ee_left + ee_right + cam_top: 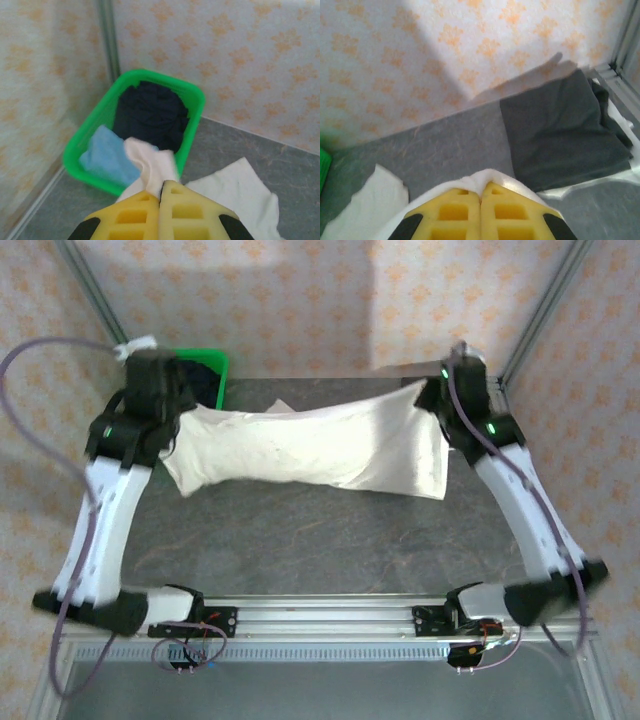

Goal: Fold and stack the t-shirts

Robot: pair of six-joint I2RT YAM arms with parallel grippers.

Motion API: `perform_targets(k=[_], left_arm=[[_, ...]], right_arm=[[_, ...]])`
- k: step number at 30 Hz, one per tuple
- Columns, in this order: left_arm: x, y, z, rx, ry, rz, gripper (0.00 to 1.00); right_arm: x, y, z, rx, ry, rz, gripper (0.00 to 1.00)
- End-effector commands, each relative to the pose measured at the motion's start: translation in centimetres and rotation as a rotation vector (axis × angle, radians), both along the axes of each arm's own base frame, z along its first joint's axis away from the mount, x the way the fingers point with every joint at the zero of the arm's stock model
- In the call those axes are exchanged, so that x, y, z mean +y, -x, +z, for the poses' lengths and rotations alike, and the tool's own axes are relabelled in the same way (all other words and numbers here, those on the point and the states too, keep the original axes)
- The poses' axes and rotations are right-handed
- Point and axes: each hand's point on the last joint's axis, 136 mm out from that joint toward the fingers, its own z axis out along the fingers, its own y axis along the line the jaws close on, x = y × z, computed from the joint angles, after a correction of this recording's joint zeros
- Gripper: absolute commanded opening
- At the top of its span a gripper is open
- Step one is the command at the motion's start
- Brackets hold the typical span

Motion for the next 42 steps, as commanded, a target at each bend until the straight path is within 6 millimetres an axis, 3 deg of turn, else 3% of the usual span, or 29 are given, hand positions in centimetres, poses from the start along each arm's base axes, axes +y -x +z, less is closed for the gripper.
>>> perform_targets(k=[1, 5, 8, 11, 14, 16, 19, 22, 24, 26, 28, 30, 31, 34, 36, 38, 40, 42], left_arm=[[-2.0, -6.8, 0.2, 0.038, -0.004, -0.091, 0.00], [-3.2, -12.7, 3.4, -0.057, 0.009, -0.162, 0.00], [-3.1, -13.6, 8.0, -0.239, 0.040, -0.182, 0.00], [-2.3, -11.9, 12.4, -0.371, 0.037, -0.170, 0.00], [-1.3, -7.9, 15.8, -0.438, 0.008, -0.148, 0.00], [-1.0, -5.4, 16.7, -0.448, -0.002, -0.145, 0.00], [-1.5, -2.7, 16.0, -0.432, 0.018, -0.193, 0.00], [-2.5, -0.6, 12.4, -0.377, 0.075, -0.249, 0.00], [-2.6, 0.9, 7.7, -0.319, 0.143, -0.234, 0.00], [-3.2, 2.1, 1.1, -0.219, 0.217, -0.228, 0.00], [-3.9, 3.9, -6.4, -0.080, 0.256, -0.215, 0.00], [-4.2, 5.8, -12.2, 0.033, 0.257, -0.189, 0.00], [-4.1, 6.9, -14.6, 0.092, 0.252, -0.177, 0.00], [-2.5, 9.8, -18.8, 0.208, 0.207, -0.103, 0.00], [-1.4, 10.8, -19.7, 0.235, 0.175, -0.053, 0.00], [-1.7, 10.9, -20.6, 0.254, 0.183, -0.065, 0.00], [-2.5, 10.8, -22.1, 0.296, 0.213, -0.092, 0.00], [-2.6, 11.0, -23.5, 0.336, 0.218, -0.081, 0.00]], right_arm=[[-0.7, -4.9, 1.4, 0.000, 0.124, -0.072, 0.00], [-0.6, -9.5, 4.2, -0.031, 0.157, -0.102, 0.00], [0.1, -11.2, 7.2, -0.098, 0.135, -0.086, 0.00], [0.6, -11.3, 10.5, -0.205, 0.092, -0.056, 0.00], [0.5, -9.7, 12.7, -0.247, 0.067, -0.040, 0.00], [0.2, -8.4, 12.7, -0.224, 0.067, -0.031, 0.00], [0.7, -7.1, 10.7, -0.167, 0.065, 0.016, 0.00], [1.0, -5.6, 6.0, -0.110, 0.060, 0.058, 0.00], [1.2, -3.7, 2.5, -0.092, 0.022, 0.088, 0.00], [1.8, -1.3, -2.5, -0.030, -0.024, 0.141, 0.00], [1.1, 1.5, -8.3, 0.071, -0.068, 0.115, 0.00], [0.8, 4.3, -13.6, 0.185, -0.105, 0.106, 0.00], [0.8, 5.6, -16.2, 0.245, -0.118, 0.107, 0.00], [-0.3, 8.9, -21.7, 0.441, -0.059, 0.092, 0.00], [-2.8, 9.8, -22.1, 0.501, 0.025, -0.025, 0.11], [-4.3, 9.6, -20.2, 0.466, 0.075, -0.098, 0.19], [-4.6, 7.9, -17.5, 0.357, 0.087, -0.115, 0.38], [-4.5, 5.6, -15.7, 0.274, 0.099, -0.124, 0.47]])
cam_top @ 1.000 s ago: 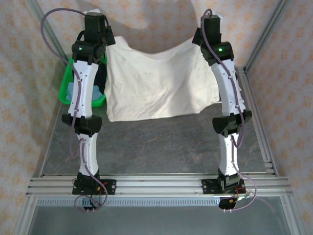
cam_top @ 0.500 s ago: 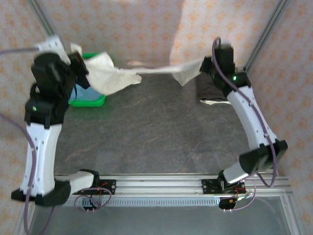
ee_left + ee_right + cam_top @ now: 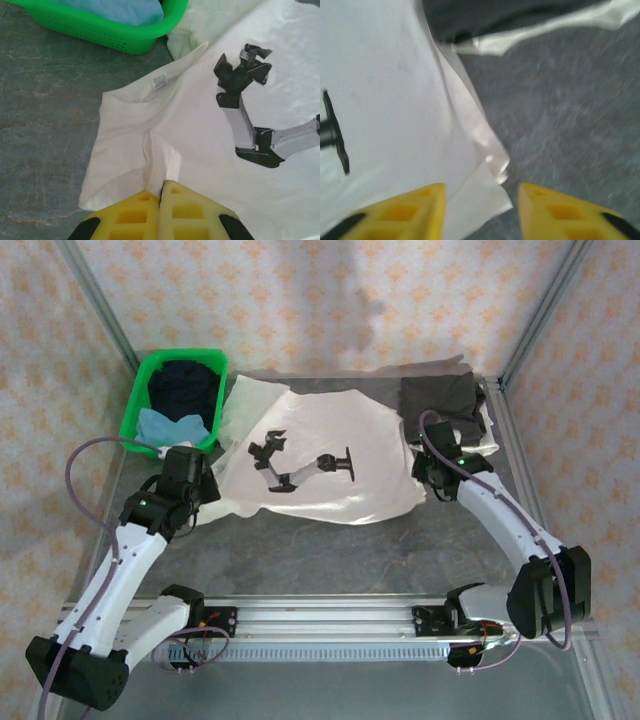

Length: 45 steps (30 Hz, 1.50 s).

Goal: Fold and stack the t-shirts

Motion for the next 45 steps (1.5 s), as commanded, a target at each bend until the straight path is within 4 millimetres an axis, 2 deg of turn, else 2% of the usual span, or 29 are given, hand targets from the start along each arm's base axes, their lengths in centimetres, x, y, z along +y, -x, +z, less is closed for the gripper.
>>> perform_targets(k=[1, 3, 6, 7, 9, 10, 12, 15, 17, 19, 23, 27, 32, 35, 37, 39, 41, 42, 43, 45], left_arm=[[0.3, 0.5, -2.4, 0.066, -0.005, 0.036, 0.00], [1.0, 1.2, -2.8, 0.090, -0.036, 0.062, 0.00], [1.9, 2.3, -3.0, 0.118, -0.073, 0.089, 0.00], [2.1, 2.5, -3.1, 0.121, -0.078, 0.100, 0.09], [1.9, 2.5, -3.1, 0.117, -0.063, 0.095, 0.41], [1.8, 2.4, -3.0, 0.110, -0.060, 0.090, 0.49], [1.7, 2.0, -2.5, 0.095, -0.059, 0.084, 0.53], [1.0, 1.2, -1.3, 0.071, -0.043, 0.053, 0.61], [0.2, 0.3, -0.5, 0.042, -0.023, 0.011, 0.66], [-1.6, -1.0, 0.1, 0.007, 0.002, -0.060, 0.68], [-4.8, -3.3, -0.4, 0.040, -0.022, -0.148, 0.68], [-8.5, -6.2, -2.3, 0.071, -0.015, -0.227, 0.68], [-12.9, -9.7, -6.1, 0.156, -0.034, -0.303, 0.67], [-15.0, -11.0, -9.6, 0.224, -0.048, -0.338, 0.67], [-16.0, -11.6, -12.5, 0.284, -0.043, -0.343, 0.65], [-16.9, -11.6, -14.9, 0.340, -0.045, -0.352, 0.62], [-18.0, -11.1, -16.6, 0.366, -0.044, -0.369, 0.61], [-18.8, -10.7, -17.0, 0.370, -0.034, -0.381, 0.61], [-19.5, -10.0, -18.6, 0.402, -0.037, -0.391, 0.61], [-21.2, -8.9, -19.9, 0.423, -0.012, -0.417, 0.60]], right_arm=[[-1.3, -4.2, 5.3, -0.194, 0.077, -0.065, 0.48], [-1.8, -7.2, 4.9, -0.176, 0.126, -0.091, 0.48], [-3.4, -12.2, 1.4, -0.056, 0.120, -0.133, 0.42], [-4.2, -13.9, 0.2, -0.018, 0.102, -0.156, 0.40], [-5.4, -16.8, -2.5, 0.046, 0.078, -0.175, 0.39], [-6.1, -18.1, -3.8, 0.081, 0.071, -0.186, 0.39], [-7.0, -20.1, -6.2, 0.150, 0.050, -0.197, 0.38], [-8.8, -21.4, -9.1, 0.251, 0.067, -0.231, 0.39], [-10.6, -20.9, -10.6, 0.329, 0.092, -0.283, 0.39], [-12.3, -20.2, -11.8, 0.374, 0.097, -0.338, 0.39], [-15.3, -19.1, -13.1, 0.404, 0.083, -0.421, 0.39], [-16.4, -19.6, -12.6, 0.367, 0.043, -0.440, 0.39], [-16.9, -20.6, -9.9, 0.314, 0.048, -0.461, 0.39], [-16.2, -20.6, -7.1, 0.279, 0.029, -0.447, 0.39], [-15.6, -19.9, -4.2, 0.238, 0.059, -0.441, 0.40], [-14.4, -18.8, -1.8, 0.189, 0.079, -0.418, 0.42], [-12.1, -17.4, -0.4, 0.135, 0.065, -0.372, 0.45], [-10.5, -16.4, 0.0, 0.116, 0.037, -0.337, 0.47], [-8.5, -15.3, -0.2, 0.102, -0.007, -0.294, 0.48], [-4.8, -12.9, -1.3, 0.084, -0.066, -0.223, 0.49]])
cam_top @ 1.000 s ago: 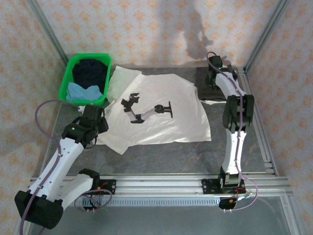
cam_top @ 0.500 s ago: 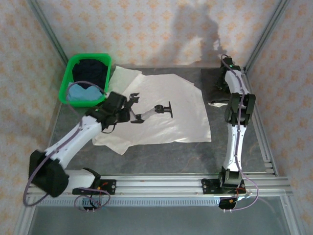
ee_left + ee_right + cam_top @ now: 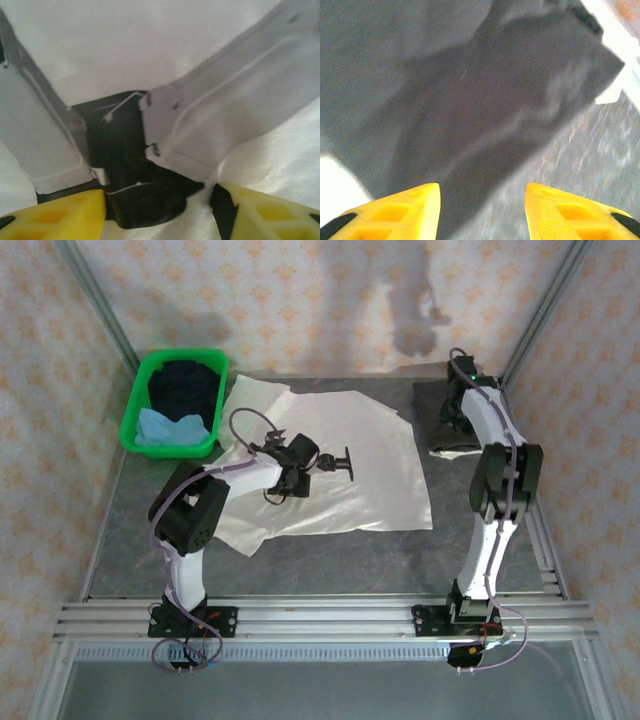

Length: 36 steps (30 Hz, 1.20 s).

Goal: Fold and stack the t-shirts

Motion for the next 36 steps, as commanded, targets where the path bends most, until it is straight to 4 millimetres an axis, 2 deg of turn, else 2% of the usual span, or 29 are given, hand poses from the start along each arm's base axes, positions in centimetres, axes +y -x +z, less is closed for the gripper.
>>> perform_targets(k=[1, 3, 6, 7, 8, 9, 12, 16, 18, 21, 23, 25, 26, 28, 30, 33, 35, 36], left_arm=[[-3.6, 2.1, -2.1, 0.054, 0.067, -0.037, 0.59], [-6.0, 3.6, -2.4, 0.061, 0.116, -0.053, 0.57], [-8.2, 5.9, -1.7, 0.063, 0.158, -0.075, 0.54], [-8.1, 6.6, -1.8, 0.069, 0.161, -0.062, 0.54], [-8.0, 7.1, -0.5, 0.050, 0.201, -0.049, 0.54], [-7.7, 7.6, 0.0, 0.040, 0.230, -0.030, 0.54], [-5.5, 7.4, 2.3, -0.004, 0.236, 0.024, 0.60], [-1.5, 3.9, 5.9, -0.084, 0.167, 0.086, 0.65], [0.6, 1.1, 7.4, -0.123, 0.150, 0.127, 0.65], [2.8, -3.6, 8.5, -0.153, 0.116, 0.167, 0.64], [3.4, -6.3, 8.3, -0.153, 0.090, 0.166, 0.64], [3.6, -8.7, 6.6, -0.117, 0.068, 0.163, 0.64], [3.7, -10.0, 6.0, -0.100, 0.069, 0.161, 0.64], [4.3, -11.8, 4.1, -0.052, 0.061, 0.179, 0.63], [5.4, -13.3, 2.6, -0.024, 0.054, 0.203, 0.61], [7.1, -14.5, 1.7, -0.008, 0.026, 0.240, 0.61], [7.2, -14.7, 1.2, 0.012, 0.056, 0.237, 0.62], [7.0, -14.6, 1.0, 0.033, 0.086, 0.229, 0.61]], right_arm=[[6.0, 1.9, 1.3, -0.147, -0.097, 0.106, 0.49], [8.9, 5.0, -1.0, -0.123, -0.127, 0.140, 0.49], [11.2, 9.4, -4.1, -0.081, -0.137, 0.166, 0.48], [11.4, 10.7, -4.9, -0.070, -0.143, 0.164, 0.48], [11.5, 11.8, -5.8, -0.066, -0.149, 0.153, 0.48], [12.0, 13.1, -6.8, -0.051, -0.168, 0.163, 0.48], [13.0, 16.2, -9.6, 0.022, -0.183, 0.174, 0.47], [13.2, 19.8, -12.3, 0.105, -0.175, 0.157, 0.46], [13.7, 21.6, -13.1, 0.126, -0.185, 0.154, 0.45], [14.3, 24.0, -13.2, 0.144, -0.180, 0.154, 0.44], [14.7, 24.9, -12.2, 0.138, -0.173, 0.175, 0.44], [14.5, 24.2, -9.9, 0.093, -0.152, 0.198, 0.45], [14.2, 23.0, -7.8, 0.038, -0.118, 0.216, 0.47], [14.0, 20.1, -3.9, -0.053, -0.078, 0.256, 0.53], [13.4, 16.2, -0.3, -0.141, -0.031, 0.271, 0.54], [13.1, 10.3, 2.1, -0.184, 0.010, 0.320, 0.62], [14.0, 6.2, 2.2, -0.182, 0.025, 0.420, 0.68], [13.8, 4.4, 1.3, -0.161, 0.037, 0.428, 0.73]])
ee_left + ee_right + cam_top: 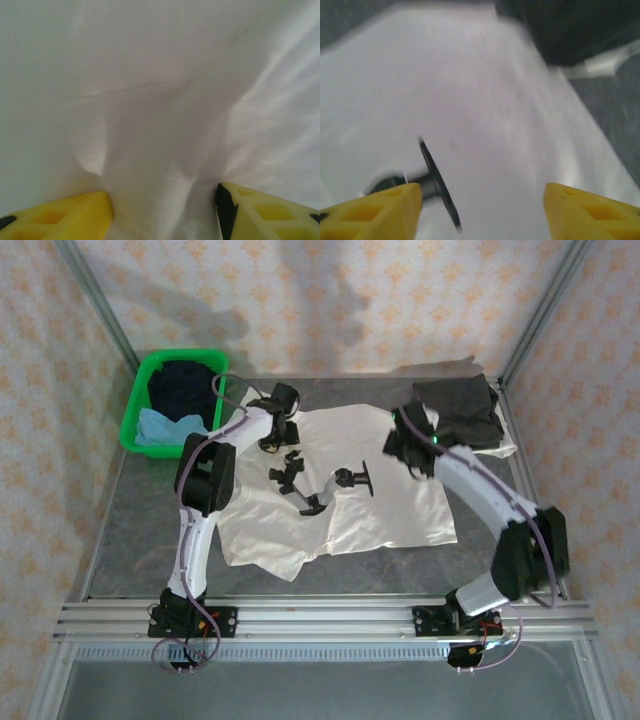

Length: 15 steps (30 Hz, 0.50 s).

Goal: Fold and stack the t-shirts

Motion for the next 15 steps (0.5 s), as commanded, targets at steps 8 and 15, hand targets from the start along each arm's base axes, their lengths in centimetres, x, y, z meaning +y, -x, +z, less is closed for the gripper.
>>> perform_targets(k=[8, 15], left_arm=[[3.1, 1.2, -0.8, 0.118, -0.025, -0.012, 0.60], [3.5, 1.2, -1.3, 0.136, -0.022, -0.022, 0.58]], right_arm=[[-0.4, -14.6, -7.8, 0.157, 0.115, 0.278, 0.86], [-1.1, -17.6, -13.7, 0.319, 0.132, 0.336, 0.83]])
